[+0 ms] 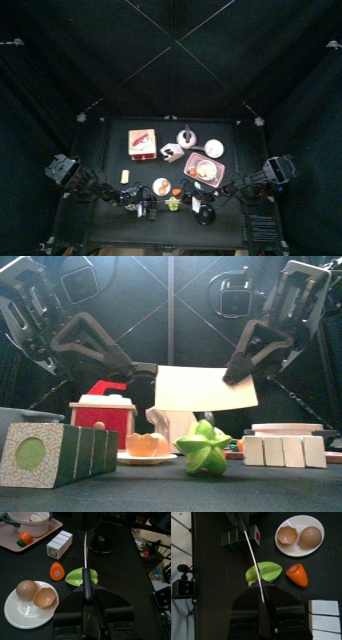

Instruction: Cut starfruit

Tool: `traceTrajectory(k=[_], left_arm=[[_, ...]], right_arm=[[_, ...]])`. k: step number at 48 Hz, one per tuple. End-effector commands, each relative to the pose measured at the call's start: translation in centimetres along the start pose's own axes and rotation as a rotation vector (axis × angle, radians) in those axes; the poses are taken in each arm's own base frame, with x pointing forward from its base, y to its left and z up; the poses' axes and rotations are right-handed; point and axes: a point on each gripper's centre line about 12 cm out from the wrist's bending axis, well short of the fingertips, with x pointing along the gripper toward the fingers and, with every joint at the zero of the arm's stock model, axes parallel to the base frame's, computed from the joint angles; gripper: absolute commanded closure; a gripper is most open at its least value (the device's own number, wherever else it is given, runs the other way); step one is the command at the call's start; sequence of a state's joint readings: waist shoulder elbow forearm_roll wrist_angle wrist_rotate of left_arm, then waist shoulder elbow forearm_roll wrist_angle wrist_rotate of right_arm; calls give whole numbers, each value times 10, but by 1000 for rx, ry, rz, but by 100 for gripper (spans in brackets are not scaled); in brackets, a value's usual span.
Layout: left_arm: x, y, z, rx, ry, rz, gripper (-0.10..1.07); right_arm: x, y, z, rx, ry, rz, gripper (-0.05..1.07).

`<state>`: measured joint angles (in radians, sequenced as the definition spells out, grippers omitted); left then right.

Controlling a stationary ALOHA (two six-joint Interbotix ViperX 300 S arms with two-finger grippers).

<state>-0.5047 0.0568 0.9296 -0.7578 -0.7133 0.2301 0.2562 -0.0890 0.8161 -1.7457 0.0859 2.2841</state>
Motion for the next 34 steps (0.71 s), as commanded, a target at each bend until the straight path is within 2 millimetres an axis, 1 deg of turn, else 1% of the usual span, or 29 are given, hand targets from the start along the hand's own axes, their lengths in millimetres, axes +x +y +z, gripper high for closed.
traceTrajectory(k=[1,17,34], left_arm=[[-2,-7,-3,8,12,-23,52],[-1,-7,-5,9,23,-22,52],[-1,-7,-9,7,47,-20,52]], right_arm=[[-1,0,3,20,-6,1,62],[0,-1,2,38,-2,-3,62],[6,-2,-4,47,20,-13,62]])
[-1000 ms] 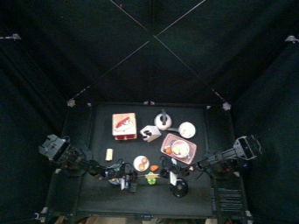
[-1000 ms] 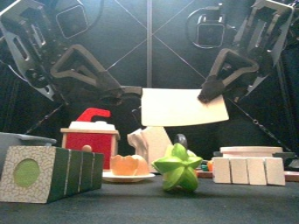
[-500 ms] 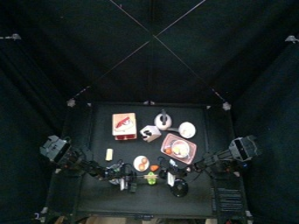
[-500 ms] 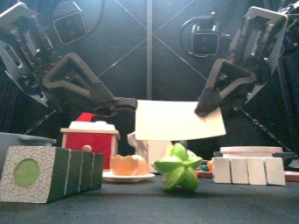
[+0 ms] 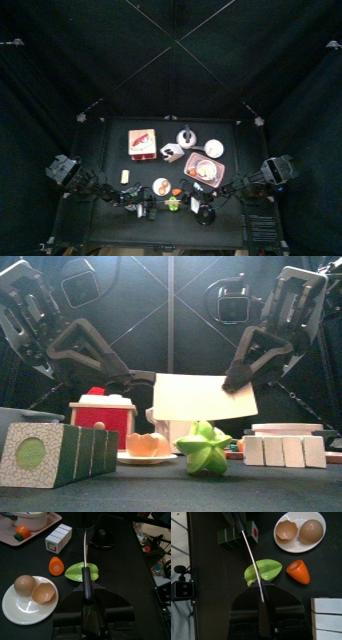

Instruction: Cut starfruit

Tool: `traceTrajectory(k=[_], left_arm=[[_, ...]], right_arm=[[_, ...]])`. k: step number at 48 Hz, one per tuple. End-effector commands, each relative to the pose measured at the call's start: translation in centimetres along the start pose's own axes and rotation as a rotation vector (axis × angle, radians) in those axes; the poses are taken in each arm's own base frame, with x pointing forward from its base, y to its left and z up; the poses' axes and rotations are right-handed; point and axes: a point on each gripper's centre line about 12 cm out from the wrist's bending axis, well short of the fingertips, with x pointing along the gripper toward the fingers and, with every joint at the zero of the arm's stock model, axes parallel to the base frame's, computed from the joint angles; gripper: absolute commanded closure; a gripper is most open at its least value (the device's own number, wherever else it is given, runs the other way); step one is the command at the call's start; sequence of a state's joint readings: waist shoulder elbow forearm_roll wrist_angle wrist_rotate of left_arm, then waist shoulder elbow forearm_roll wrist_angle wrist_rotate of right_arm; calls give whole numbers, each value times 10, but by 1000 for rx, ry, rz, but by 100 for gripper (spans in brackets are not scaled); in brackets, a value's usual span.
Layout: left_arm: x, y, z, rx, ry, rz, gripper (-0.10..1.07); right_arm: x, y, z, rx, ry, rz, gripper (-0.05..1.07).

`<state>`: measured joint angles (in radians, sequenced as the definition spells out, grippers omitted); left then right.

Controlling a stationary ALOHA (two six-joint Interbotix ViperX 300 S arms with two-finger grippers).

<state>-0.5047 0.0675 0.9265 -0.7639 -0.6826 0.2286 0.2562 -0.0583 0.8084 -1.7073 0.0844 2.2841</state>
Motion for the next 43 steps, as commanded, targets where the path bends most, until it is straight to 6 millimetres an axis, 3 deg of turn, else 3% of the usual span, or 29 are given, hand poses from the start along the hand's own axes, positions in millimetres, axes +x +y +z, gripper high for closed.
traceTrajectory(k=[1,43], left_arm=[[-3,-6,-4,9,12,-17,52],[-2,3,-16,-48,111,21,52]], right_arm=[[-1,-1,0,10,-1,0,62],[13,-6,-15,43,70,-11,62]])
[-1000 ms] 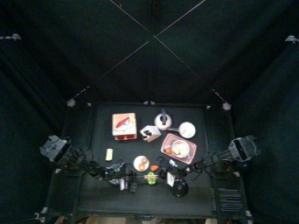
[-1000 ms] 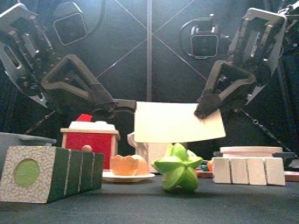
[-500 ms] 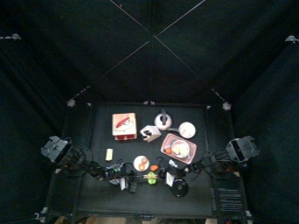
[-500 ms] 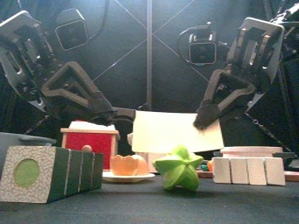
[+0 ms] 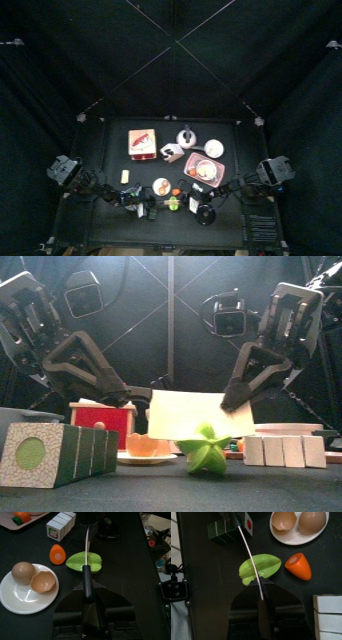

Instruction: Cut starfruit

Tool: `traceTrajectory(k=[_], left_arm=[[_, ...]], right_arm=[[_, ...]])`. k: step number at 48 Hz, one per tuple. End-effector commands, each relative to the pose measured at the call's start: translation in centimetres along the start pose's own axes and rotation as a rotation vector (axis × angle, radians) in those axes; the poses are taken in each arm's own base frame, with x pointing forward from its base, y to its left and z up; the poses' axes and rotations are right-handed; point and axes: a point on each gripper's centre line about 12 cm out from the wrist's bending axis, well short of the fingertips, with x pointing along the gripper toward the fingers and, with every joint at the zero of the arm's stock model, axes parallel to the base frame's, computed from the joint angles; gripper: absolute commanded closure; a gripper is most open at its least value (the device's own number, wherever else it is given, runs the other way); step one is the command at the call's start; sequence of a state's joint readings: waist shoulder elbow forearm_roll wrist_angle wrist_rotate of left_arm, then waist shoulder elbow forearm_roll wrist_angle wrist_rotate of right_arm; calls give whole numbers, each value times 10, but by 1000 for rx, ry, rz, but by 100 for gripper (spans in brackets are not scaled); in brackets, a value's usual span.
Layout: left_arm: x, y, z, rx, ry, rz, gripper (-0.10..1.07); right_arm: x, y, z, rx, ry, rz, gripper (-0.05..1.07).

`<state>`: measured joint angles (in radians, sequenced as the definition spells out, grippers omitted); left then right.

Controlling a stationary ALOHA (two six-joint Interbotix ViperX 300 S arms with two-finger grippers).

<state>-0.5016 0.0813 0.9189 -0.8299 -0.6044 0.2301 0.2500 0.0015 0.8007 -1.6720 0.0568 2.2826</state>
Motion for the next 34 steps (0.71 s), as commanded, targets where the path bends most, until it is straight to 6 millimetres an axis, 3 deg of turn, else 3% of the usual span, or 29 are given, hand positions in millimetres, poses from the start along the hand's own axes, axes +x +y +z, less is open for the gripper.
traceTrajectory(k=[1,34], left_arm=[[-5,2,-5,2,23,-4,52],[-12,19,-12,-121,39,12,52]], right_arm=[[-2,-2,-3,10,12,3,62],[-1,-9,-16,12,54,-1,62]])
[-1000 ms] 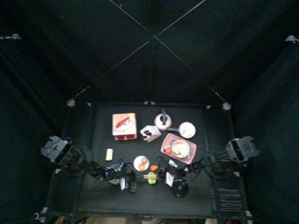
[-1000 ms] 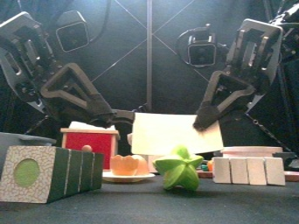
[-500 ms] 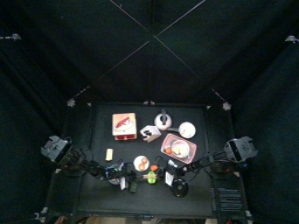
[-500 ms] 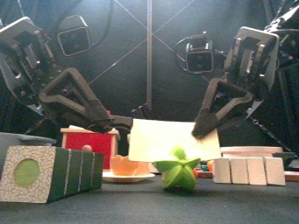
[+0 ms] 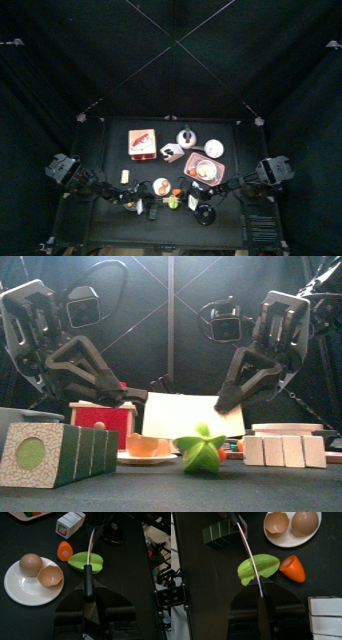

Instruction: Cut starfruit

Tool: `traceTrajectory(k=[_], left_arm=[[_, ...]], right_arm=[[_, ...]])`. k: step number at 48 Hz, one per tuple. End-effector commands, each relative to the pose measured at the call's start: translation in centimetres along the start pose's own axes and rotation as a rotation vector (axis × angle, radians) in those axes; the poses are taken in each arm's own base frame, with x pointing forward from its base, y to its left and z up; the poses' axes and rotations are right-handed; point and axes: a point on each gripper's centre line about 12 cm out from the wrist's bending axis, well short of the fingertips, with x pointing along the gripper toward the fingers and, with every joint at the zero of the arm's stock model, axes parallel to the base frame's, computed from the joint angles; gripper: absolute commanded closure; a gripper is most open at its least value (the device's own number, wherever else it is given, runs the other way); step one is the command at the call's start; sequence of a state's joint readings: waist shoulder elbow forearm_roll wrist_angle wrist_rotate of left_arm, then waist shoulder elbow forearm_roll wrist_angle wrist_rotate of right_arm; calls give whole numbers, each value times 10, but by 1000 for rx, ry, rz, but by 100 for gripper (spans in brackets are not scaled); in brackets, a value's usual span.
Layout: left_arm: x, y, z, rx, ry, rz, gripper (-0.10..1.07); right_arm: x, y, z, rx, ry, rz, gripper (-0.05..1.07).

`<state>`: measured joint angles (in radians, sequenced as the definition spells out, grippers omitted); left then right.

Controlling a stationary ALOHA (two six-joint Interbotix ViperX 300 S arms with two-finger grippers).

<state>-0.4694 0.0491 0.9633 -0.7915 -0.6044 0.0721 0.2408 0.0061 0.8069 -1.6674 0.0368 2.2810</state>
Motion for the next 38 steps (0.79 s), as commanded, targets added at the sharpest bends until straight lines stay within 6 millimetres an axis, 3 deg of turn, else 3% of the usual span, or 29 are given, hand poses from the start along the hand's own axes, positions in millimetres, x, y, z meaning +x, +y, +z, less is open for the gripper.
traceTrajectory(k=[1,38], left_arm=[[-5,7,-12,17,41,4,52],[2,15,-21,16,102,32,52]], right_arm=[[-2,-6,-13,2,36,-5,62],[8,-9,-22,18,79,-16,62]])
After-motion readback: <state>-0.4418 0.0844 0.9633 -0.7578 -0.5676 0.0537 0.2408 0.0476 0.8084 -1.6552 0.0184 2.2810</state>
